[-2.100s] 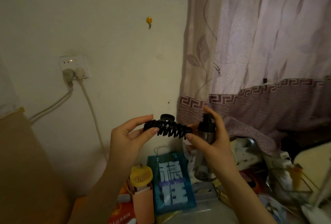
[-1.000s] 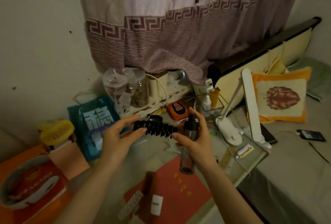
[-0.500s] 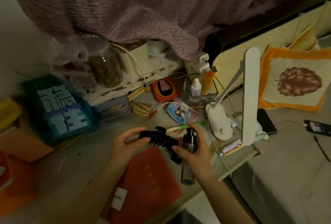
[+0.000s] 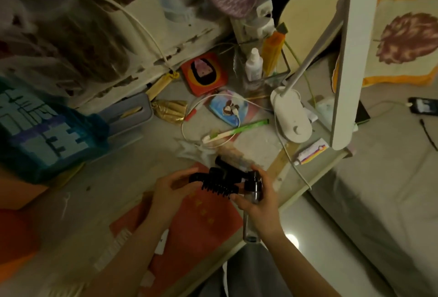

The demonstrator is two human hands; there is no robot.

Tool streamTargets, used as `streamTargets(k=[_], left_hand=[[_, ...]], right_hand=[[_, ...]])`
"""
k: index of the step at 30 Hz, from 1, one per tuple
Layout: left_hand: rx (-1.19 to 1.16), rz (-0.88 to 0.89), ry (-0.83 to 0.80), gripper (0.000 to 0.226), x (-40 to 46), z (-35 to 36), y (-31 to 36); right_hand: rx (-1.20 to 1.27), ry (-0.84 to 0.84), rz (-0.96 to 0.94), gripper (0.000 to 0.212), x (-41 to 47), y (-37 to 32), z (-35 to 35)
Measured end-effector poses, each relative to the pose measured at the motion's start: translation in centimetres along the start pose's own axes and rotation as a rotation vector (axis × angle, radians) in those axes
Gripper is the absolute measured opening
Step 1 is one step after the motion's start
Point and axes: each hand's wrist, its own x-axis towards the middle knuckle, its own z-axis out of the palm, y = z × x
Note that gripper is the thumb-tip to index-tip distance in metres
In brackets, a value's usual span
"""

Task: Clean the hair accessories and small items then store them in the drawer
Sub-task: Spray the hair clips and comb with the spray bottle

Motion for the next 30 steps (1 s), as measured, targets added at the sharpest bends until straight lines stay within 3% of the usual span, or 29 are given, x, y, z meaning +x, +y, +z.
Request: streamTargets(k=[9,24,30], left_hand=[[0.113,-0.076,-0.157,0.038,2.9,-0.7,-5.1],[0.141,0.09,-0.178,0.045,4.7,-0.7,-6.8],[0.147,0.073,-0.211,0.049,4.9,-1.4,-7.9]], right_hand=[[-0.018,0.12,0.141,0.076,-1.5,4.7,1.8],[0.003,0.195,0.202,0.078,-1.0,6.7,3.3],[-0.035,0.18,0.195,0.079,-1.4,6.9,3.5]])
